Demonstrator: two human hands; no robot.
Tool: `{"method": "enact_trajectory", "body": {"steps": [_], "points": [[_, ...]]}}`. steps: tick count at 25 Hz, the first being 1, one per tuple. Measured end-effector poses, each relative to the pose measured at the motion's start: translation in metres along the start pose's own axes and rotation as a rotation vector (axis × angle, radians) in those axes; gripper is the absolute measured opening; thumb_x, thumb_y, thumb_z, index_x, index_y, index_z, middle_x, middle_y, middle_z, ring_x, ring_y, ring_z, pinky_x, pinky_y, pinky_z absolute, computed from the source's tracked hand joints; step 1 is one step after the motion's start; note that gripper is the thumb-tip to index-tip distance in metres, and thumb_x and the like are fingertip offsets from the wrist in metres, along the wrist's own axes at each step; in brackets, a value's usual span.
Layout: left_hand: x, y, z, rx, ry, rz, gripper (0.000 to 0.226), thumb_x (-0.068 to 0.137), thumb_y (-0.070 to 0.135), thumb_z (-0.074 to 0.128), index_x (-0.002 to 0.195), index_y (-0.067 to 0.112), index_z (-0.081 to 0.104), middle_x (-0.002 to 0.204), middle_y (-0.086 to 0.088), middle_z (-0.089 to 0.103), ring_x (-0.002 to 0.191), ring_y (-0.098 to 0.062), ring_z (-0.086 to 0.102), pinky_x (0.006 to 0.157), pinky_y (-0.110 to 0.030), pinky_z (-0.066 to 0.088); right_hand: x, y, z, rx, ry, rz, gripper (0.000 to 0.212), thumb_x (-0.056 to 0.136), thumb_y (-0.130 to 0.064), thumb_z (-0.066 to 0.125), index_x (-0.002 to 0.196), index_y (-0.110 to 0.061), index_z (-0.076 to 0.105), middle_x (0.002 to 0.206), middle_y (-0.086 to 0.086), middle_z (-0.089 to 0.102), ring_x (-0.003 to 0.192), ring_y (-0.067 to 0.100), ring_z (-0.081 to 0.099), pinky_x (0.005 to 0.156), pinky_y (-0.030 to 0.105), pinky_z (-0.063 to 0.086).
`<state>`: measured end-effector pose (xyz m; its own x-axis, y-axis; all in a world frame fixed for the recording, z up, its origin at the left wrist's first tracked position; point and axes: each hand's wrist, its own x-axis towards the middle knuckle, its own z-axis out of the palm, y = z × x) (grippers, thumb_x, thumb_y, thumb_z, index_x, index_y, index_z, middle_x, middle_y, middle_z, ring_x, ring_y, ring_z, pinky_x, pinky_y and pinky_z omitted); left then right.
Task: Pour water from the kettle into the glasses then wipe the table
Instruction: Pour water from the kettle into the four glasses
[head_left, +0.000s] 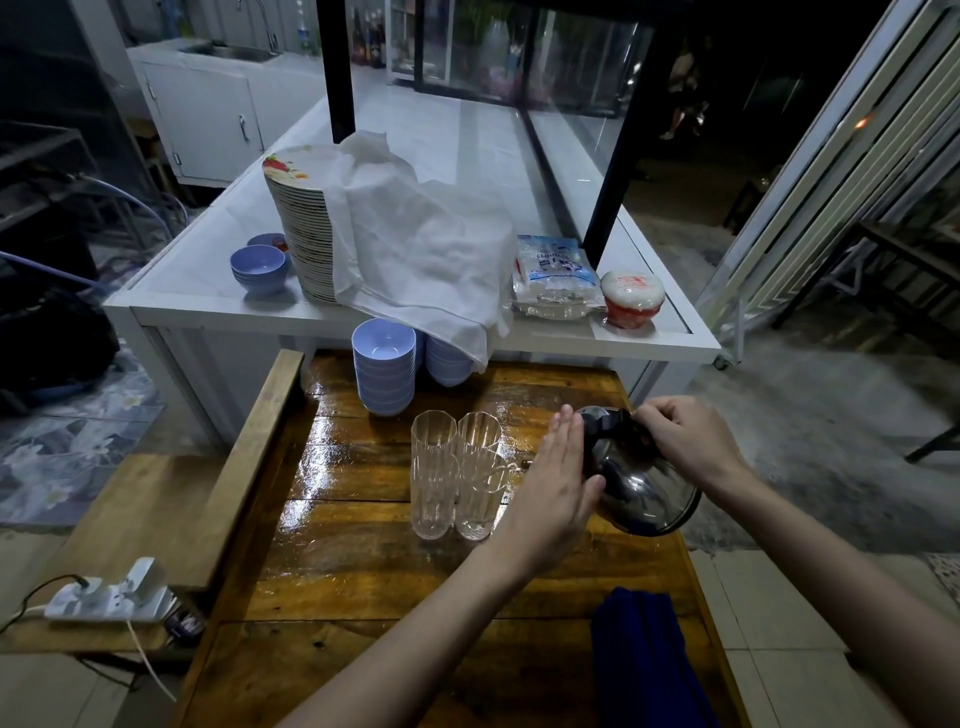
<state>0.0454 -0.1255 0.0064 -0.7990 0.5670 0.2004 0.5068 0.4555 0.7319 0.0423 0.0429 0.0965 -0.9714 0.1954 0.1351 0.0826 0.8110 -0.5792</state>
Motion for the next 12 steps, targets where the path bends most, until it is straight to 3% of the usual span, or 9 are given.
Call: {"method": "enact_trajectory", "body": {"steps": [9, 12], "points": [[0.0, 0.001, 0.001, 0.017, -0.029, 0.004, 0.067, 0.104, 0.036, 0.03, 0.154, 0.013, -0.008, 0.162, -0.001, -0.015, 0.148, -0.009, -0.018, 0.118, -0.02, -0.01, -0.004, 0.012, 0.006, 0.081, 0.0, 0.028, 0.044, 0.094, -0.016, 0.055, 0.05, -0.014, 0.055, 0.05, 0.001, 0.05, 0.045, 0.007, 0.045, 0.043, 0.011, 0.037], [0.001, 0.0, -0.003, 0.079, -0.057, 0.031, 0.065, 0.104, 0.034, 0.03, 0.154, 0.011, -0.005, 0.162, -0.003, -0.012, 0.149, -0.012, -0.014, 0.12, -0.024, -0.008, -0.009, 0.023, 0.013, 0.159, 0.015, 0.113, 0.043, 0.093, -0.019, 0.055, 0.051, -0.011, 0.055, 0.05, 0.002, 0.05, 0.048, 0.009, 0.046, 0.048, 0.02, 0.035]]}}
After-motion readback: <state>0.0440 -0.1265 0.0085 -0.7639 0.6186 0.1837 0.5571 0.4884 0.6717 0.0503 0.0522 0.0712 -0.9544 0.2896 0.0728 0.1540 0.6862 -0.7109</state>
